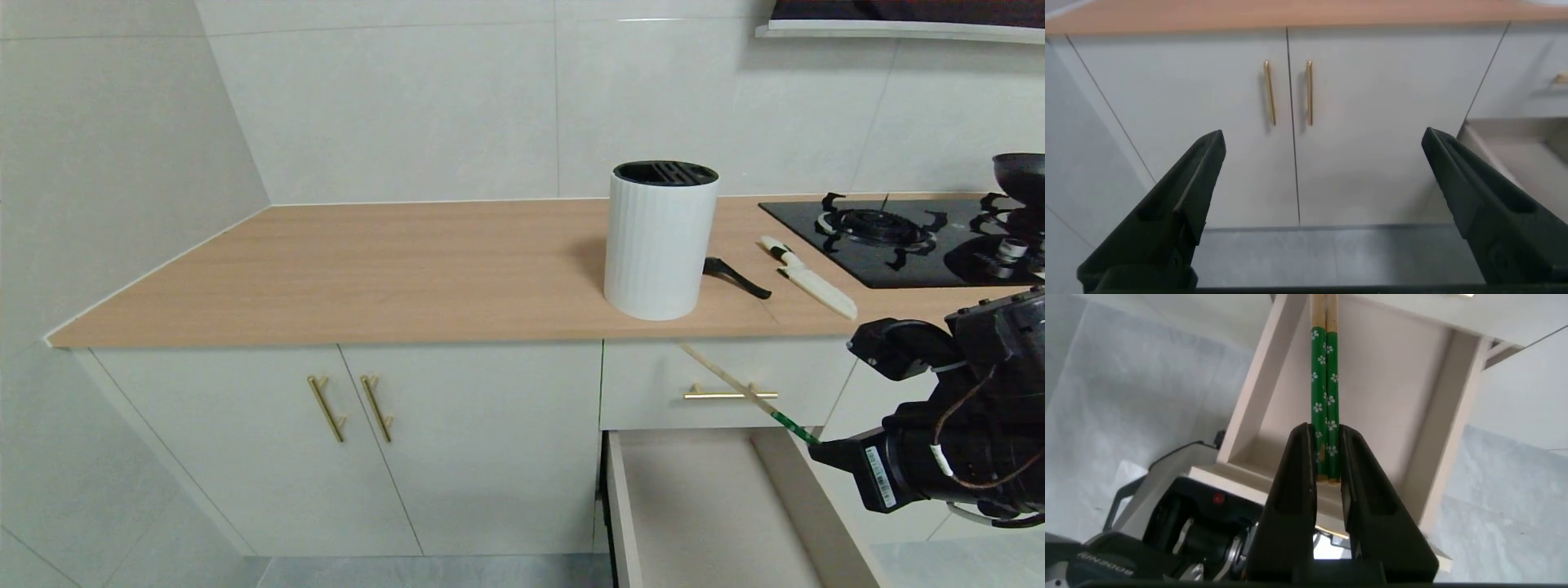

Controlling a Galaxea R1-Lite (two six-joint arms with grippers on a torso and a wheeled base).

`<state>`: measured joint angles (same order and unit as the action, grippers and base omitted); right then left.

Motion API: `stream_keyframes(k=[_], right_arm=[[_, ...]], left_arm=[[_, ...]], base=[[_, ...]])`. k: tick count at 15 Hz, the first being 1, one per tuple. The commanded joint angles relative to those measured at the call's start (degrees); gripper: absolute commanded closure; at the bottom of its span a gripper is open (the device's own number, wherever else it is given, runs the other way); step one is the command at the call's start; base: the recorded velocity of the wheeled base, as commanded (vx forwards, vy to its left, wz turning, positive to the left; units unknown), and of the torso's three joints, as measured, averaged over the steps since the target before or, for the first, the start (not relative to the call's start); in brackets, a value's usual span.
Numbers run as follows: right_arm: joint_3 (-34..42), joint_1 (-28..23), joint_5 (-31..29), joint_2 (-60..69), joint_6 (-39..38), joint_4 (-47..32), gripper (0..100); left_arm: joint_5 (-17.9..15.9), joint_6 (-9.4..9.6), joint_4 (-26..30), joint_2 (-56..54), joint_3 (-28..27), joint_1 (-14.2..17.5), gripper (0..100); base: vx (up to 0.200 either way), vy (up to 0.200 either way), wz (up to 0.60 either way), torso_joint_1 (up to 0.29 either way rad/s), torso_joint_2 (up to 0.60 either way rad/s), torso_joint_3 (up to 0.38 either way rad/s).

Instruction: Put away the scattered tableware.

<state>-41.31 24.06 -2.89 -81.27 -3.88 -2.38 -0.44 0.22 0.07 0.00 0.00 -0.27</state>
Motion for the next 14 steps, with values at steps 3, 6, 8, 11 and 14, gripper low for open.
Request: stream_keyframes(k=[3,6,8,11,14], right_arm=[[0.0,0.2,0.0,-1.1,0.0,0.0,100],[0.1,0.4,-0.1,-2.5,0.0,0.0,100],[0.1,0.4,-0.1,-3.1,0.0,0.0,100],[0.1,0.4,-0.2,-4.0,0.0,0.0,100],[0.1,0.4,-0.2,-4.9,0.0,0.0,100]], left_arm=[[0.0,0.04,0.0,0.0,0.0,0.0,0],[0.0,0.04,0.0,0.0,0.0,0.0,0],[0.0,0.04,0.0,0.0,0.0,0.0,0],[0.0,-0.04,0.0,0.0,-0.1,0.0,0],[0.0,0.04,0.0,0.0,-0.1,0.0,0]], base=[[0.000,0.000,0.00,-0.198,0.49,0.286],[0.000,0.000,0.00,-0.191,0.48,0.295],[0.000,0.000,0.00,-0.171,0.48,0.288],[0.000,0.000,0.00,-0.159,0.46,0.302],[0.000,0.000,0.00,-0.142,0.45,0.317]])
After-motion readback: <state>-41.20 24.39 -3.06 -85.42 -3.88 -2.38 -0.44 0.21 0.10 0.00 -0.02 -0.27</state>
